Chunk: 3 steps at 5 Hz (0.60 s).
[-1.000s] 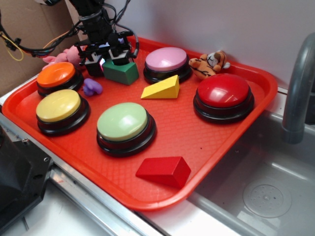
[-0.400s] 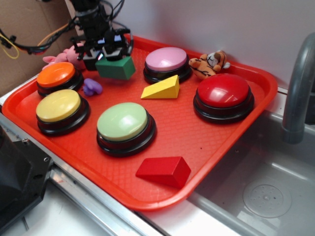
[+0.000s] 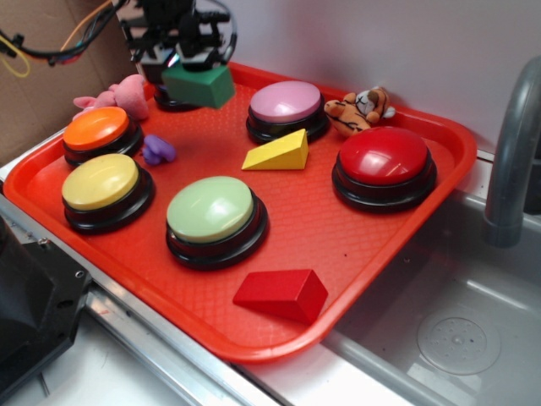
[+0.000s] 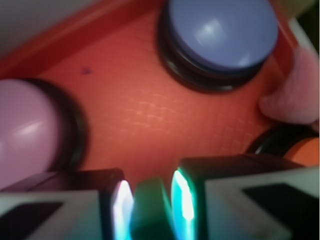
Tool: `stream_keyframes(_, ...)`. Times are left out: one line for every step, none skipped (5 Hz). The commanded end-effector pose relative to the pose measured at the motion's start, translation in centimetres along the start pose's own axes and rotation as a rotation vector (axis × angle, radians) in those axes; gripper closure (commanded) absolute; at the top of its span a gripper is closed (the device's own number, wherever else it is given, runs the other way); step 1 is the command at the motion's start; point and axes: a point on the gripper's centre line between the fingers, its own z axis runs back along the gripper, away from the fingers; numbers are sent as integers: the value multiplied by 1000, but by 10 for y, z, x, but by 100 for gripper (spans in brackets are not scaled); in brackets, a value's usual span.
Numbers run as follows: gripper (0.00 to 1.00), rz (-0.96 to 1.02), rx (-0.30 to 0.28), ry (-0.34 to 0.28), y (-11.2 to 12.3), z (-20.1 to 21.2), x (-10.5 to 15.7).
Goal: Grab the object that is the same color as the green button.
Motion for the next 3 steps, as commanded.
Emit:
stream_keyframes(100,-235,-25,-85,-48,44,-19)
stream_keyframes(100,-338,-37,-78,-68,51,-40)
stream_keyframes(100,-339,-17,-48,-64,55,-45)
